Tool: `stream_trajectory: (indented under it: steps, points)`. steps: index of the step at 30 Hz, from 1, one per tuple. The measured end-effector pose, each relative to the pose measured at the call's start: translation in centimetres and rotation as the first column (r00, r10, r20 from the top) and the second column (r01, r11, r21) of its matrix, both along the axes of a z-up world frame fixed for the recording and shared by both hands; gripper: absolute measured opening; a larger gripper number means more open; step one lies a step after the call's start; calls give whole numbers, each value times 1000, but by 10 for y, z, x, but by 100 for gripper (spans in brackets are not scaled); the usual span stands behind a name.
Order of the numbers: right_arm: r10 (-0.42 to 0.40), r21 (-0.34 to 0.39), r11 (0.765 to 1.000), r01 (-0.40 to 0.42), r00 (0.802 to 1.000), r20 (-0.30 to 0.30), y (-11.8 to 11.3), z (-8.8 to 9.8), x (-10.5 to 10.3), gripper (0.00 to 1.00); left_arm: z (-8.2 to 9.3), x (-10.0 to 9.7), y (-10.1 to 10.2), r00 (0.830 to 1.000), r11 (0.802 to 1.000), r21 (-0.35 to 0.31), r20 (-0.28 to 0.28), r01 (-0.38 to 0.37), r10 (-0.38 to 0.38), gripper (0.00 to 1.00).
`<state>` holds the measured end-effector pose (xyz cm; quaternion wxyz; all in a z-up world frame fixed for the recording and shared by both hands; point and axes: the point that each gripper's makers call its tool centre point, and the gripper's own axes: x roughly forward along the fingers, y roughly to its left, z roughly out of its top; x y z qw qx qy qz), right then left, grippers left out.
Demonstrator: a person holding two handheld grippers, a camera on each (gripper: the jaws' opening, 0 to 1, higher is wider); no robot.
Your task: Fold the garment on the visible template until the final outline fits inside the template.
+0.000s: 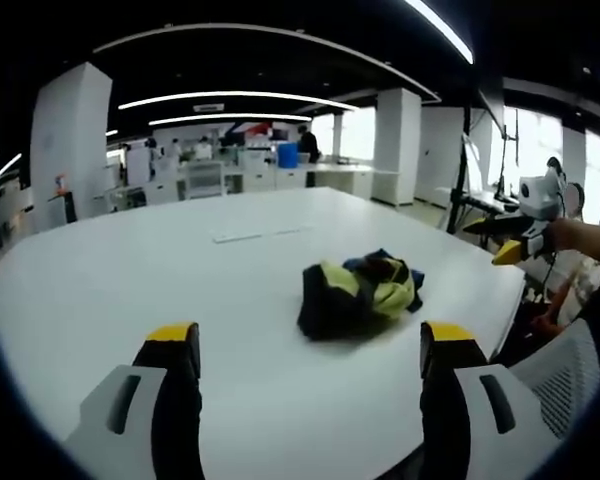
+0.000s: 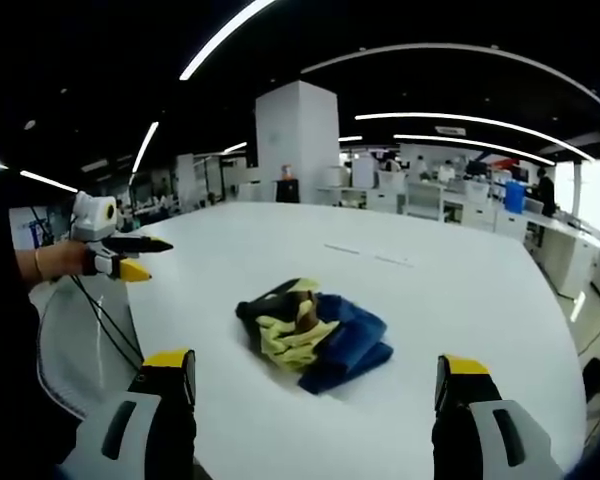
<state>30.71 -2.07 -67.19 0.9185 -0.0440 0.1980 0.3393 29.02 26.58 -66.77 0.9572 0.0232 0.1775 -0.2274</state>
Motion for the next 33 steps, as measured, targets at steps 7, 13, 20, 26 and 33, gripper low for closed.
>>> stream_trajectory:
  steps: [7, 13, 20, 26, 33]
  points:
    - [23, 8, 1000, -23, 1000, -8, 5, -3, 9, 86, 5, 9, -10, 999, 999, -6, 12, 45, -45, 83]
    - [74, -14, 997, -74, 997, 3, 13, -5, 18, 73, 4, 16, -21, 995, 995, -1, 9, 98, -98, 76]
    - [135, -33, 990, -134, 991, 8, 23, -8, 31, 55, -5, 26, -37, 989, 989, -18, -1, 148, -148, 65]
    - [161, -48, 986, -160, 987, 23, 30, -9, 45, 46, -14, 33, -49, 983, 983, -15, -22, 182, -182, 56]
    - [191, -81, 979, -187, 981, 40, 36, -15, 59, 31, -23, 38, -66, 973, 974, -19, -46, 227, -227, 47]
